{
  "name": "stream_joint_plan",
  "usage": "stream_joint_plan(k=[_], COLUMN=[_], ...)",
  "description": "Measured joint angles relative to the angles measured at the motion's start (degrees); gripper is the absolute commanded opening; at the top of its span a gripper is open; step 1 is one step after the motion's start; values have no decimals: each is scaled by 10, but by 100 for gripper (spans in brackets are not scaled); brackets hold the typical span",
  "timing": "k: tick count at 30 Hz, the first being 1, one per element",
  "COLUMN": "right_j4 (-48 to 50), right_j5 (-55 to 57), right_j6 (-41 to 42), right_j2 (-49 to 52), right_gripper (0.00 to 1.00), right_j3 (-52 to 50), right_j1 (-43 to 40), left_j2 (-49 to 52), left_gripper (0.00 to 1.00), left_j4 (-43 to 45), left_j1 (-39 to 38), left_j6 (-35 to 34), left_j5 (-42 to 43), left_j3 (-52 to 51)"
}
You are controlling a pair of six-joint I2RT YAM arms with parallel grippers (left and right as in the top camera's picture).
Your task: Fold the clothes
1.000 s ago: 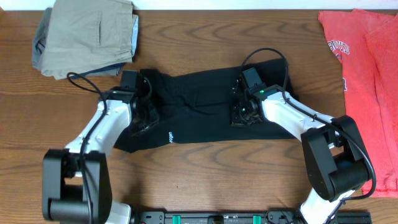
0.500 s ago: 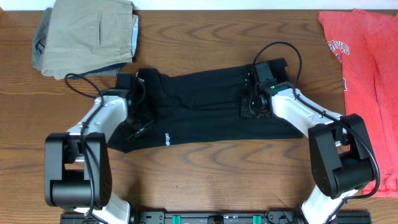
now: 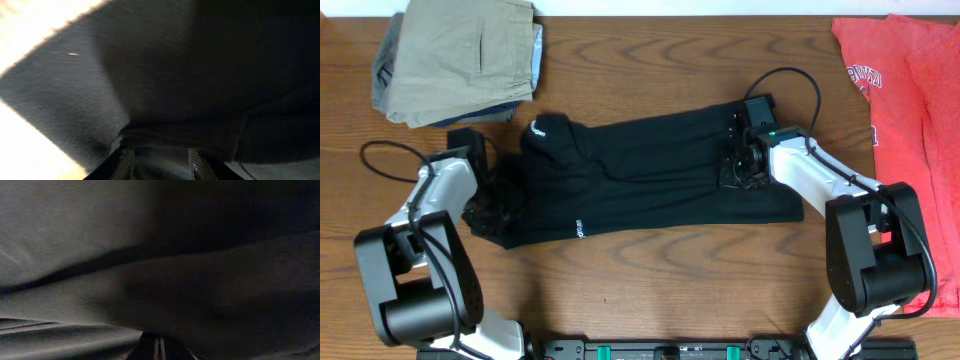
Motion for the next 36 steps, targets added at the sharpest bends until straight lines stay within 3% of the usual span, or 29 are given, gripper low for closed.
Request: stream_joint_plan(k=[3,6,11,13,15,16,17,18,19,20,22,23,33,36], right_j4=[-19,-44,-91,-98,-106,-111,-115,-118,-118,-119,-120,-122,-133,-134], right_j5=[6,19,31,31,31,31,31,32,33,36,43,47,83,87], right_j6=[0,2,1,-5,-11,-14,-16,-20,-22,-21,-21,-21,-7,-7], right_j2=[-1,-6,-35,-52,-70,-77,-83,-85,-86,-85,-83,-82,-56,-43], right_gripper=[3,13,80,89,91,89,76,49,29,16,6,2,2,1], right_j3=[1,3,16,23,28,30,31,31,31,31,31,31,31,31], right_j1=[-9,-18,-21,-21,-21,-21,-21,-22,-22,-23,-24,-24,-53,-60], left_j2=[-18,-49,-105,-116,-120,-121,-121,-121,-121,-121,-121,-121,-86,-56], left_gripper=[38,38,38,38,38,38,38,38,38,38,35,33,31,24], left_j4=[-3,-5,-19,-26,-33,-33,-32,-31,-30,-30,-29,-30,-18,-7], left_j1=[16,24,24,24,24,24,23,21,17,9,-11,-23,-153,-165], left_j6=[3,6,12,13,15,19,28,37,45,58,75,80,102,95], left_j5=[-23,-40,-46,-46,-39,-30,-12,9,26,50,78,88,127,130], left_j3=[-1,-1,-1,-1,-1,-1,-1,-1,-1,-1,-1,-1,-1,-1])
